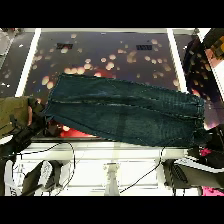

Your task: Fold the clothes and pants, and hang the long-sleeved shirts on hangers.

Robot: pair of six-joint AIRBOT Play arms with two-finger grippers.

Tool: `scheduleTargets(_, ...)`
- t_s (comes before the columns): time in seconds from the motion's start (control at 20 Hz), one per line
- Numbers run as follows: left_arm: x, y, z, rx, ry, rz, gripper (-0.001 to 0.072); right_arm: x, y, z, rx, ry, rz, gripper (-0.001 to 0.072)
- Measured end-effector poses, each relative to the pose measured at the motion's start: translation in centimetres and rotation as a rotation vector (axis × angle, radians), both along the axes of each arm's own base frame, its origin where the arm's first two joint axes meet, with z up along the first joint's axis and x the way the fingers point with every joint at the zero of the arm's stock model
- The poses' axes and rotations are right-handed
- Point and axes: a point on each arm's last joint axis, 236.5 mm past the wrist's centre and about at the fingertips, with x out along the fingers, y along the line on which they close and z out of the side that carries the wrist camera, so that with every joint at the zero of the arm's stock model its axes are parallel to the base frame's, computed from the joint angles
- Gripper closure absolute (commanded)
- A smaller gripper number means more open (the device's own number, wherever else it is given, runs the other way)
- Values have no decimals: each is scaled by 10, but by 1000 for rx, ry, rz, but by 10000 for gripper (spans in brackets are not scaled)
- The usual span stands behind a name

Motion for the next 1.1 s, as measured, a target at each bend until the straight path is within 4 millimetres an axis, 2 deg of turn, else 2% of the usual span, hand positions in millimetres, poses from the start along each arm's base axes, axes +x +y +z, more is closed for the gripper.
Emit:
scheduleTargets(0.05,0,0,0,1,0,0,701,1,4,-3,14,-2,0,261)
scheduleTargets(0.1,0,0,0,1,-1,-2,700,2,7,-5,25,-3,1,658)
scheduleTargets(0.15,0,0,0,2,-1,-3,701,3,10,-6,32,-3,3,687)
scheduleTargets(0.3,2,0,4,23,-19,-23,702,7,18,1,47,-36,42,690)
scheduleTargets(0.4,9,2,18,48,-60,-51,702,13,22,14,44,-92,84,690)
scheduleTargets(0.5,23,5,48,80,-131,-85,703,27,19,35,42,-195,86,690)
scheduleTargets(0.65,51,13,109,148,-252,-120,703,58,6,75,27,-382,34,690)
scheduleTargets(0.8,85,8,160,209,-348,-170,703,83,-6,98,5,-482,-30,691)
scheduleTargets(0.9,112,-4,179,230,-385,-208,703,101,-11,104,-9,-509,-69,691)
scheduleTargets(1.0,147,-20,183,246,-398,-235,703,121,-16,106,-30,-525,-110,692)
scheduleTargets(1.1,188,-31,174,259,-391,-241,703,144,-23,103,-50,-532,-170,693)
